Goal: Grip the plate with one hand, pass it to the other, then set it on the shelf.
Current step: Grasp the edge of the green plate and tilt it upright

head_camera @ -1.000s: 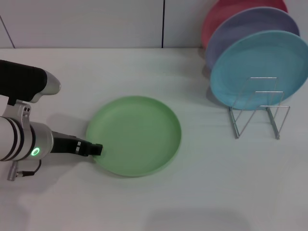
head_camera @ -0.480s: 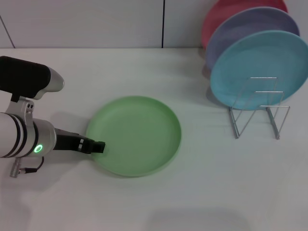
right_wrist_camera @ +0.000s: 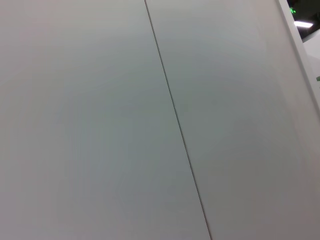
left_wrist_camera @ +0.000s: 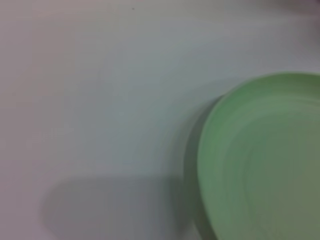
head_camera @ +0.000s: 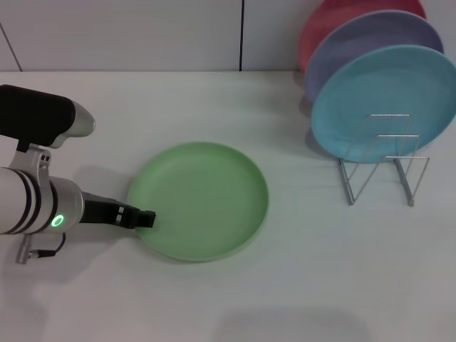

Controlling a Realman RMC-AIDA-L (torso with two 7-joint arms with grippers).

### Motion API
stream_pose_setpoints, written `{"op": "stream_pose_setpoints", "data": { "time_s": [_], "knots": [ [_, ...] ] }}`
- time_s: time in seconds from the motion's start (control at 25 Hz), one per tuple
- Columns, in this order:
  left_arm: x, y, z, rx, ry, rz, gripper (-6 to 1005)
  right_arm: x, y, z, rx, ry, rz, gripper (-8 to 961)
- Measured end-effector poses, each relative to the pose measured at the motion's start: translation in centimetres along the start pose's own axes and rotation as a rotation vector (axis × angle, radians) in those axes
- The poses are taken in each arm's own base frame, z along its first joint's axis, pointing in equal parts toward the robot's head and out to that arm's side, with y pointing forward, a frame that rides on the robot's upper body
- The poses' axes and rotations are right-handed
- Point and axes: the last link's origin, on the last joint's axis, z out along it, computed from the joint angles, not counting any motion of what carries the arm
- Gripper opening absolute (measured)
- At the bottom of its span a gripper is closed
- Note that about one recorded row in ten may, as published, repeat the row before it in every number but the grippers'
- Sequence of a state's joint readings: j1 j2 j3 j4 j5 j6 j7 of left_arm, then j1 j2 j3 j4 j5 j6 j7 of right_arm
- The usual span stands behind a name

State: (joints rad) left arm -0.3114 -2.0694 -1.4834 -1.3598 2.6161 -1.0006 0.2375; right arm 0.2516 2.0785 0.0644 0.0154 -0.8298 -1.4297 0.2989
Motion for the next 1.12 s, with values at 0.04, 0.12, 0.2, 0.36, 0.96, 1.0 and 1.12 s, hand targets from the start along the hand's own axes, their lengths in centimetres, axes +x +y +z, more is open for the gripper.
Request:
{"op": "stream_pose_setpoints", "data": {
  "time_s": [0.04, 0.12, 0.2, 0.36, 0.96, 1.0, 1.12],
  "knots": [
    [-0.01, 0.06, 0.03, -0.001, -0.001, -0.002, 767, 0.00, 0.00, 0.00, 0.000, 0.000, 0.000, 765],
    [0.06, 0.19, 0.06, -0.003, -0.002, -0.004, 767, 0.00, 0.00, 0.00, 0.000, 0.000, 0.000, 765],
    [0.14, 0.26, 0.09, -0.003, -0.002, -0.003, 739, 0.00, 0.00, 0.00, 0.000, 0.000, 0.000, 764],
    [0.21, 0.26, 0.11, -0.003, -0.003, -0.003, 684, 0.00, -0.05, -0.04, 0.001, 0.001, 0.001, 763],
    [0.40, 0.52, 0.16, -0.004, -0.008, 0.010, 405, -0.02, -0.02, 0.01, 0.000, -0.001, 0.002, 764],
    [0.46, 0.57, 0.11, -0.005, -0.007, 0.011, 370, -0.02, -0.02, 0.02, 0.000, -0.001, 0.002, 764],
    [0.67, 0.79, 0.03, -0.010, -0.011, 0.021, 354, -0.10, 0.01, 0.02, -0.002, -0.007, 0.002, 765]
  ]
}}
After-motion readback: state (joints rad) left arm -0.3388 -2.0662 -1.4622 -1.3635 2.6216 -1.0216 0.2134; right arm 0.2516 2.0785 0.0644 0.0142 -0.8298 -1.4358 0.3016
